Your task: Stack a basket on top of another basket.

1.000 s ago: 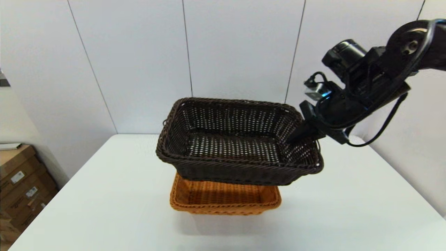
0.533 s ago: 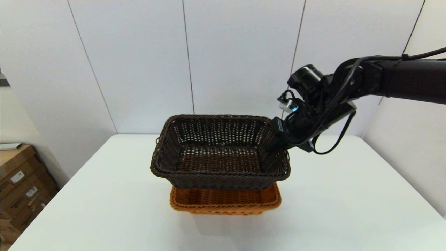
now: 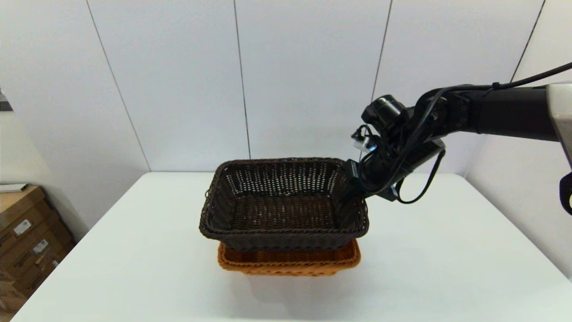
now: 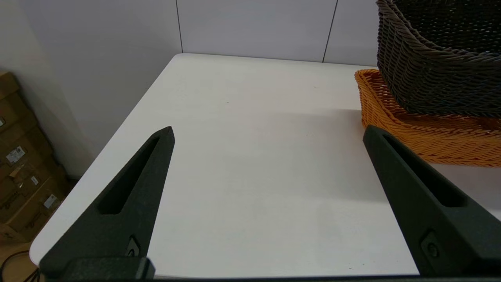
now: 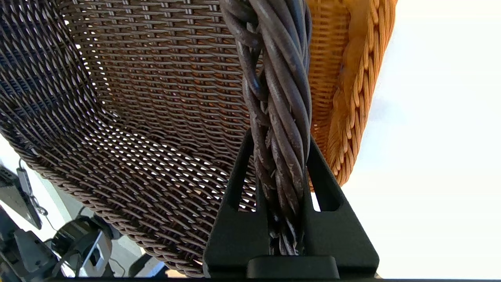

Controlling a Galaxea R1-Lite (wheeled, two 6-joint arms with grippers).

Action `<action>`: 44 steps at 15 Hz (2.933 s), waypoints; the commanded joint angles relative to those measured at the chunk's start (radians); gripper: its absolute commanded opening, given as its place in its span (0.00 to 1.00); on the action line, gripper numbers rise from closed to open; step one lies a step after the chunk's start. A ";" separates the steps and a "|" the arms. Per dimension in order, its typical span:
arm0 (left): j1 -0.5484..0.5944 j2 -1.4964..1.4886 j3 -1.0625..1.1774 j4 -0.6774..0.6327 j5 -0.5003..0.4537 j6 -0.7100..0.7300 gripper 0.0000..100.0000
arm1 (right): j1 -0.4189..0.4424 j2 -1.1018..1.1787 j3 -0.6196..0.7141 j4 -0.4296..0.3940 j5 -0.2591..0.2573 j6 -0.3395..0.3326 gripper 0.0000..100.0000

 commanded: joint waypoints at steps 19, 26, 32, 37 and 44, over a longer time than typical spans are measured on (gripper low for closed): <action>0.000 0.000 0.000 0.000 0.001 -0.001 1.00 | -0.005 0.105 0.006 -0.014 0.005 -0.023 0.00; 0.000 0.000 0.000 0.000 0.001 -0.001 1.00 | -0.008 0.130 0.006 -0.063 -0.020 -0.011 1.00; 0.000 0.000 0.000 0.000 0.001 -0.001 1.00 | -0.083 0.095 -0.005 -0.060 -0.060 0.004 1.00; 0.000 0.000 0.000 0.000 0.001 -0.001 1.00 | -0.178 0.030 -0.003 -0.063 -0.086 0.001 1.00; 0.000 0.000 0.000 0.000 0.001 -0.001 1.00 | -0.391 -0.229 0.007 -0.152 -0.388 -0.184 1.00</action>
